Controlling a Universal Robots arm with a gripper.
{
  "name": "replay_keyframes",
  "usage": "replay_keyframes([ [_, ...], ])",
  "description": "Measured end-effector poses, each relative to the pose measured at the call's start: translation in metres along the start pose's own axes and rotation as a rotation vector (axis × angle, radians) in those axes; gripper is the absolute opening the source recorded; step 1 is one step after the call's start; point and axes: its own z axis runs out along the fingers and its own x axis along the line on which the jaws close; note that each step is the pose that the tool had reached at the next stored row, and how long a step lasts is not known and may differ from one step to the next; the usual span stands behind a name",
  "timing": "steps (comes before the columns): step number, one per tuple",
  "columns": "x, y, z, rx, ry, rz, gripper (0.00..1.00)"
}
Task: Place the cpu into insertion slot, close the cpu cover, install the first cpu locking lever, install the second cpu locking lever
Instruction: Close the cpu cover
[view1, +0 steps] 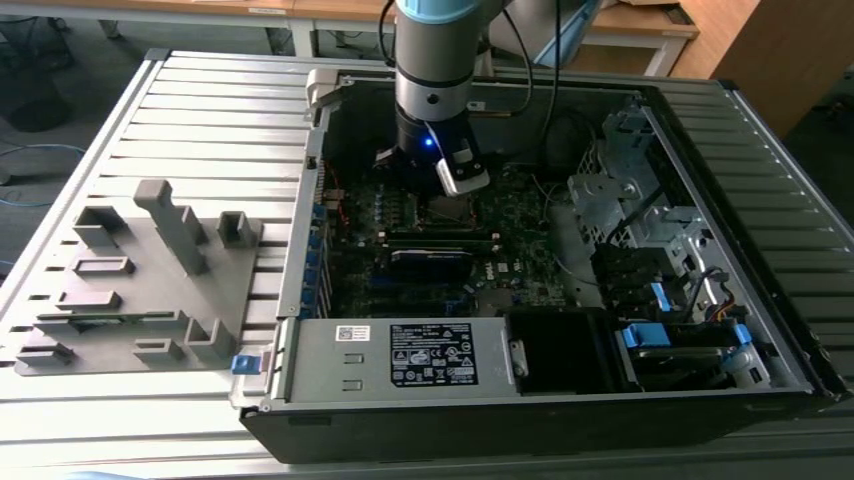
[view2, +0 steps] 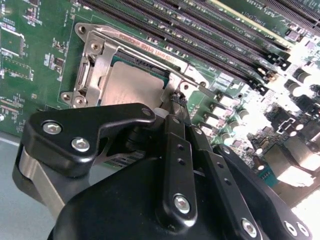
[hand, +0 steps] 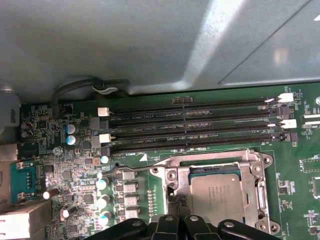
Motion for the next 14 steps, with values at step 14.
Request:
replay_keyframes([
  [14, -0.0004, 0.0019, -0.0283, 0.0001, 0.0001, 0.000, 0.11],
])
